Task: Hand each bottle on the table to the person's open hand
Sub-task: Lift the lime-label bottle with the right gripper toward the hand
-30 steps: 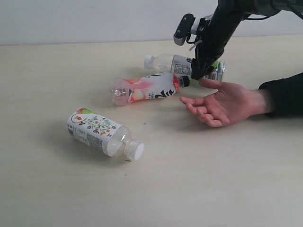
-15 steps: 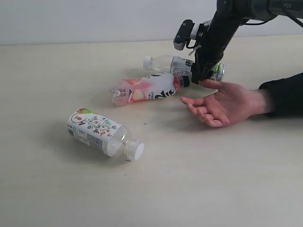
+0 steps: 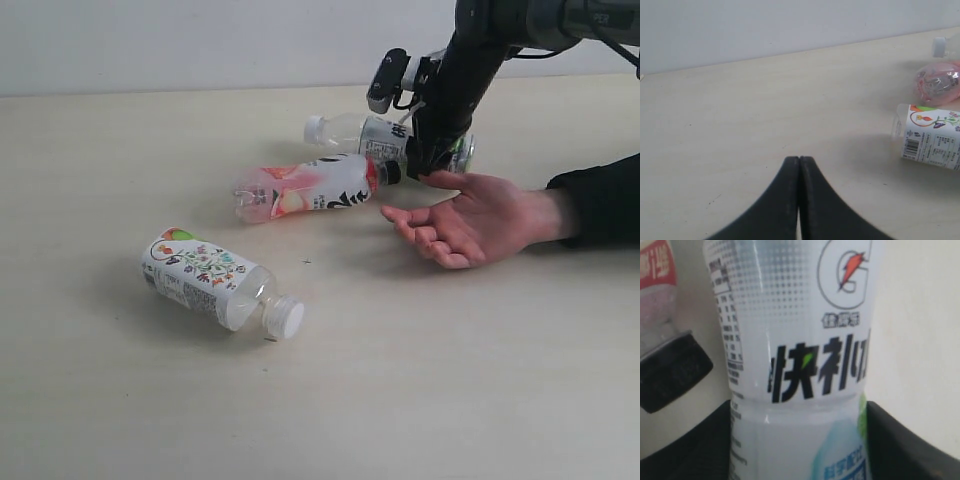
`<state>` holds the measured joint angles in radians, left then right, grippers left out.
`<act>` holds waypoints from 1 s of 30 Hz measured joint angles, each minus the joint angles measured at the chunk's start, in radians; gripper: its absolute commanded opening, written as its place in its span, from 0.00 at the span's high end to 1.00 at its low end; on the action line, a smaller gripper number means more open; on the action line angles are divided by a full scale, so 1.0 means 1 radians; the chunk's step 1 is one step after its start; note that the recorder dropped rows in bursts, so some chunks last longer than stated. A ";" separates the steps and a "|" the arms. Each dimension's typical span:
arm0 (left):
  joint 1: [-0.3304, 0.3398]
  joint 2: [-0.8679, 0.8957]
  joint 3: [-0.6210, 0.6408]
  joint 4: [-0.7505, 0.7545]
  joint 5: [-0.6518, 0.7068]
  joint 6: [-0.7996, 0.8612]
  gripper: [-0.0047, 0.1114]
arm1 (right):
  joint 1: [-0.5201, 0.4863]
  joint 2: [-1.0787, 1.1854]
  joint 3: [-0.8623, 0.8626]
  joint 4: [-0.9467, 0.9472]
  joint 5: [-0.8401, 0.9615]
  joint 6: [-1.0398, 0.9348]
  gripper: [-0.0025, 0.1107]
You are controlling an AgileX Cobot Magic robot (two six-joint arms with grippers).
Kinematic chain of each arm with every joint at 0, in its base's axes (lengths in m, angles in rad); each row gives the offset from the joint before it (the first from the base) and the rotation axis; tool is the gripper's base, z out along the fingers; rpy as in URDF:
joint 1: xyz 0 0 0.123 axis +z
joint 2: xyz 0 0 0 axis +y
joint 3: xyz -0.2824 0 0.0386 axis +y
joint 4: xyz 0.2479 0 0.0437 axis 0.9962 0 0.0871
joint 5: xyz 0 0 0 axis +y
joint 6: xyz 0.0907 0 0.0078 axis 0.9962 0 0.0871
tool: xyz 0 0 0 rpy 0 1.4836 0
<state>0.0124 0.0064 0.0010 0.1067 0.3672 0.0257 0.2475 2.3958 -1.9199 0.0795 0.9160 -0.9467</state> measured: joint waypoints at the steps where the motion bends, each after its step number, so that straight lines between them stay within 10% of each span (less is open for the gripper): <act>1: 0.000 0.000 0.000 0.000 0.000 0.000 0.95 | 0.000 0.000 0.000 -0.002 -0.004 0.000 0.64; 11: 0.000 0.000 0.000 0.000 0.000 0.000 0.95 | 0.000 0.000 0.000 -0.004 -0.049 0.000 0.98; 30: 0.000 0.000 0.000 0.000 0.000 0.000 0.95 | 0.000 -0.162 0.000 -0.142 -0.035 0.392 0.98</act>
<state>0.0124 0.0064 0.0010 0.1067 0.3672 0.0257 0.2475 2.2335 -1.9199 -0.0627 0.8808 -0.5542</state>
